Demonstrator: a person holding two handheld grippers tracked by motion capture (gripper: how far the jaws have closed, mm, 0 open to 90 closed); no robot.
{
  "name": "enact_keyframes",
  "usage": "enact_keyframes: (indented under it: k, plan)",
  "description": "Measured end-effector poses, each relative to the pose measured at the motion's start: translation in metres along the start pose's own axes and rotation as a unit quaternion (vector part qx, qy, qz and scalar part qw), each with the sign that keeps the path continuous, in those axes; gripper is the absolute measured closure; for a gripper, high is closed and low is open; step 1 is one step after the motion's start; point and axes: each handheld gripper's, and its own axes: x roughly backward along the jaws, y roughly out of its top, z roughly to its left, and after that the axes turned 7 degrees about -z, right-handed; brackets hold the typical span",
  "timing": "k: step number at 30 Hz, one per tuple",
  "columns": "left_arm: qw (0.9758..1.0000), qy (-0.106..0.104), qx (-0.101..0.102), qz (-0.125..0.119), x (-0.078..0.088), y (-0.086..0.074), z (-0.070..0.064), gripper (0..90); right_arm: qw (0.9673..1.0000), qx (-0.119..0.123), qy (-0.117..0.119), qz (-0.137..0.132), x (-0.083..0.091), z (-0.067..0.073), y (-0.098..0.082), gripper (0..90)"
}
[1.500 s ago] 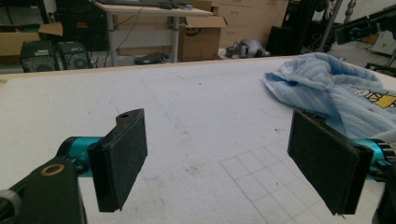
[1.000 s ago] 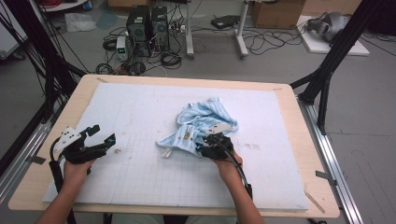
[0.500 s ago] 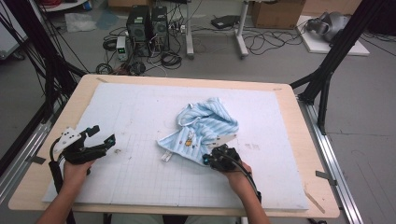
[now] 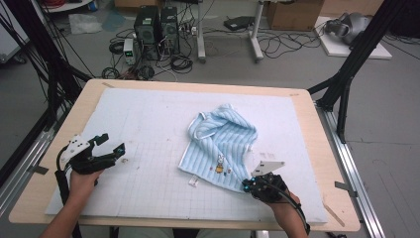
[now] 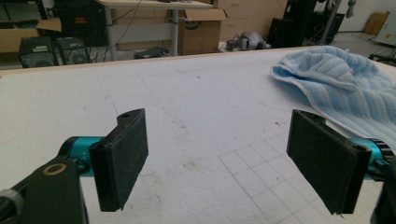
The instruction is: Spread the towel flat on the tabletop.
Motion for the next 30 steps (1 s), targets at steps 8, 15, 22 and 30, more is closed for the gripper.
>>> enact_keyframes:
  k: [8, 15, 22, 30]
  plan:
    - [1.0, -0.001, 0.002, 0.0, -0.001, 0.0, -0.001, 21.5, 0.9951, -0.038, -0.012, -0.09, -0.042, 0.004, 0.047, 39.9]
    - [1.0, 0.004, 0.006, -0.002, 0.002, -0.001, 0.004, 21.5, 0.9968, -0.029, -0.044, -0.061, -0.104, 0.007, 0.09, 38.8]
    - [1.0, 0.004, 0.005, -0.001, 0.003, -0.001, 0.004, 21.5, 0.9982, -0.037, -0.035, -0.031, -0.134, 0.002, 0.097, 67.3]
    - [1.0, 0.0, 0.003, 0.002, 0.001, -0.001, 0.003, 21.6, 0.9962, 0.002, 0.082, -0.032, -0.133, 0.037, 0.094, 79.8]
